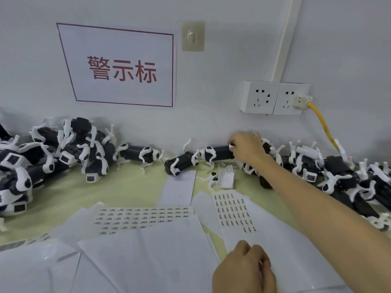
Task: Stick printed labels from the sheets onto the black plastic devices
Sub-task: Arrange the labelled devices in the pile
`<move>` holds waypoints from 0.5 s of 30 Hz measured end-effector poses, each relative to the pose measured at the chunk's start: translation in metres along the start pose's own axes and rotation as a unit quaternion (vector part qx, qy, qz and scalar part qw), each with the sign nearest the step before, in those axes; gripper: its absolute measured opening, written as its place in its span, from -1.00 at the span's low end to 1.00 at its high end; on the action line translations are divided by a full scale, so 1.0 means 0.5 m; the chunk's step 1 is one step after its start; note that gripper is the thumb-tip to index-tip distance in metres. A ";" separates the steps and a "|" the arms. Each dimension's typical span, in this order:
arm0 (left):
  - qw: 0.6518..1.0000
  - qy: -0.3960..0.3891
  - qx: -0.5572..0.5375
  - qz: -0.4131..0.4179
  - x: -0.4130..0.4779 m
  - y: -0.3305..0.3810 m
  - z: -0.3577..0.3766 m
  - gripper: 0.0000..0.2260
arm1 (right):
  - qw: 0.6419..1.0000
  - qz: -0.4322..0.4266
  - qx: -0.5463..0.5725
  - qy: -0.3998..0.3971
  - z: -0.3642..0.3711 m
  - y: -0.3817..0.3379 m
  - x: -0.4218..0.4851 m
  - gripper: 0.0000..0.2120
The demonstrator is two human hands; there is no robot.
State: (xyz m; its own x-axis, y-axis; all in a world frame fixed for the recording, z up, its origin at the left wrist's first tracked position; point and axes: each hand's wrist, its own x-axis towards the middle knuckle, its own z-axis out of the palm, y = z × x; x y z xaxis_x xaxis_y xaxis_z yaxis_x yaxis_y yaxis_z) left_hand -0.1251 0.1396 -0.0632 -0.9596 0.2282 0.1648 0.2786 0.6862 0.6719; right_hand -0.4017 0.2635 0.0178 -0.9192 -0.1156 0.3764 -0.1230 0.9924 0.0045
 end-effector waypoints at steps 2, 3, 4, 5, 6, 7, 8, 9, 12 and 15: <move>1.000 0.000 -0.002 0.000 0.001 -0.001 0.002 -0.78 | 0.999 0.006 0.028 0.016 -0.012 0.007 0.009 -0.81; 1.000 0.001 -0.002 0.000 0.000 -0.002 0.003 -0.77 | 0.999 0.010 0.034 0.017 -0.018 0.011 0.012 -0.81; 1.000 0.005 -0.004 0.002 0.000 -0.002 0.004 -0.77 | 0.999 0.013 0.036 0.015 -0.025 0.014 0.013 -0.80; 1.000 0.009 -0.006 0.002 0.000 -0.003 0.004 -0.77 | 0.999 0.016 0.039 0.015 -0.030 0.017 0.014 -0.79; 1.000 0.010 -0.005 0.002 0.001 -0.003 0.001 -0.77 | 0.999 0.019 0.040 0.013 -0.035 0.018 0.013 -0.79; 1.000 0.011 -0.004 0.005 0.001 -0.003 0.001 -0.77 | 0.999 0.020 0.038 0.008 -0.038 0.018 0.010 -0.79; 1.000 0.014 -0.008 0.008 0.003 -0.002 -0.001 -0.77 | 0.999 0.021 0.028 -0.002 -0.040 0.016 0.006 -0.79; 1.000 0.015 -0.008 0.009 0.002 -0.003 0.001 -0.77 | 1.000 0.023 0.016 -0.014 -0.039 0.012 0.002 -0.78; 0.999 0.019 0.046 0.018 -0.003 0.007 0.001 -0.79 | 0.998 0.039 0.023 -0.038 -0.030 -0.027 -0.009 -0.62; 0.992 0.029 0.119 0.041 -0.016 0.028 -0.023 -0.77 | 0.988 -0.032 0.149 -0.017 -0.028 -0.095 -0.014 -0.46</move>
State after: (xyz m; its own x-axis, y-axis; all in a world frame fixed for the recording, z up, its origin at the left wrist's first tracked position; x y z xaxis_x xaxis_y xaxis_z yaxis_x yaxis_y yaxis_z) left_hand -0.1140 0.1394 -0.0469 -0.9318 0.2552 0.2581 0.3516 0.8116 0.4667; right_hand -0.3841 0.2176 0.0277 -0.9175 -0.1845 0.3523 -0.2812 0.9274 -0.2468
